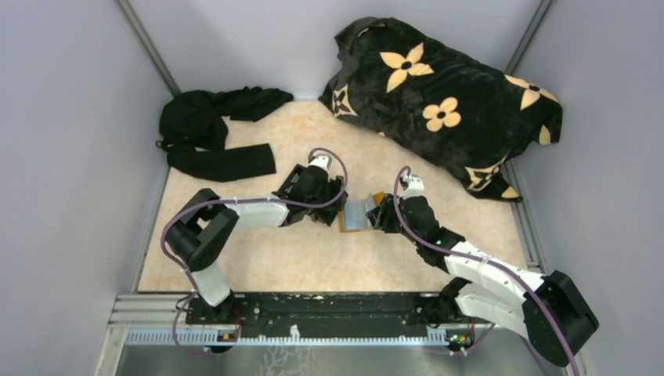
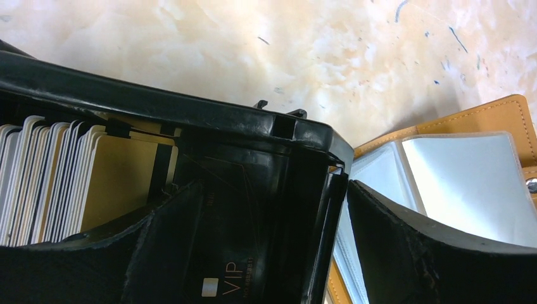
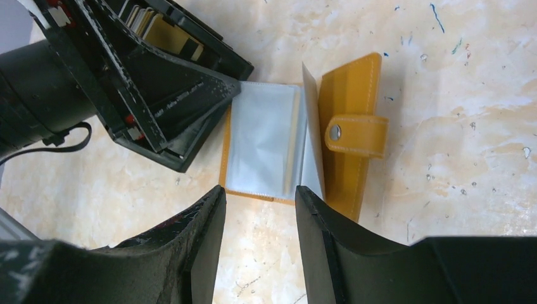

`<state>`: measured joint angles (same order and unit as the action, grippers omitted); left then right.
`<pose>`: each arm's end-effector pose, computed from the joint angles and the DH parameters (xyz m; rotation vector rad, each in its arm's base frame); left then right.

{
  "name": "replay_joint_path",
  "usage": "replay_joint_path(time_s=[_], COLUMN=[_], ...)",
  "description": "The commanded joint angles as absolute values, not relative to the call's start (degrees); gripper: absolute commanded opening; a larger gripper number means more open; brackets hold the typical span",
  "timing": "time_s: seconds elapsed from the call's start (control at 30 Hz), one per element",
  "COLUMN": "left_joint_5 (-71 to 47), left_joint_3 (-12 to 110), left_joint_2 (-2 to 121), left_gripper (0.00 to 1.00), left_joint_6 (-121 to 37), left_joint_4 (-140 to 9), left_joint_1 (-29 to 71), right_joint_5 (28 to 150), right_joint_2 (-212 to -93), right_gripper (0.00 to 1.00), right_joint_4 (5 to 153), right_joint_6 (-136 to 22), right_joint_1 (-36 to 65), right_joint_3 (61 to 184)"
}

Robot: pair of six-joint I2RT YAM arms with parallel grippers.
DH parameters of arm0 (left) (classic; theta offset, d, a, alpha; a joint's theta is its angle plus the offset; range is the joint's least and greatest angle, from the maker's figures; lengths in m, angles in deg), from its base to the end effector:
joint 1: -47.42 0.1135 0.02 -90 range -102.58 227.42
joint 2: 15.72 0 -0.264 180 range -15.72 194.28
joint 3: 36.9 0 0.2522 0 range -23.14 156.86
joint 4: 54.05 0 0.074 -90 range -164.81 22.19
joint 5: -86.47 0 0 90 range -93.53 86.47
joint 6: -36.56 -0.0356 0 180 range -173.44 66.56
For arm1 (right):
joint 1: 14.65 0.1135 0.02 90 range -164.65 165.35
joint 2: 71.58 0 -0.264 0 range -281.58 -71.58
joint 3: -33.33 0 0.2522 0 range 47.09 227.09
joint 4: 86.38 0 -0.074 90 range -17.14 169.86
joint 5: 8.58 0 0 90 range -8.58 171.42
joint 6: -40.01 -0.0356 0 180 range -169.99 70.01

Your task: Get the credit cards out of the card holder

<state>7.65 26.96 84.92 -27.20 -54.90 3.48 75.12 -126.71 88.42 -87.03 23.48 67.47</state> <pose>0.2619 -0.2428 0.1555 0.2391 2.2392 -0.4557 0.1618 0.1221 0.1915 0.0519 2.0996 0.7055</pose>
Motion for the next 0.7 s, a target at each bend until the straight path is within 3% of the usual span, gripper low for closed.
replay_joint_path(time_s=[0.0, 0.2, 0.3, 0.4, 0.47, 0.67], left_joint_5=[9.84, 10.80, 9.96, 7.69, 6.91, 5.91], left_joint_3=[25.37, 23.69, 22.32, 20.88, 20.30, 18.42], left_joint_2=[84.18, 82.96, 81.72, 79.71, 78.30, 71.53], left_gripper=[0.90, 0.91, 0.91, 0.91, 0.93, 0.99], left_joint_6=[-28.60, -28.65, -28.59, -27.55, -26.98, -26.08], left_joint_4=[-57.90, -57.57, -56.37, -53.29, -51.74, -45.82], left_joint_1=[6.61, 9.40, 9.83, 9.55, 9.31, 8.51], right_joint_5=[75.32, 75.55, 75.49, 75.79, 76.48, 79.18], right_joint_2=[-127.37, -126.81, -126.28, -127.72, -128.68, -132.78], right_gripper=[0.46, 0.46, 0.53, 0.53, 0.46, 0.05], right_joint_4=[91.84, 91.00, 91.02, 90.80, 91.05, 94.11], right_joint_6=[-86.30, -85.79, -84.58, -83.25, -82.78, -81.25], right_joint_1=[23.32, 23.36, 23.39, 23.36, 23.41, 23.41], right_joint_3=[70.05, 70.93, 71.22, 72.15, 72.72, 75.48])
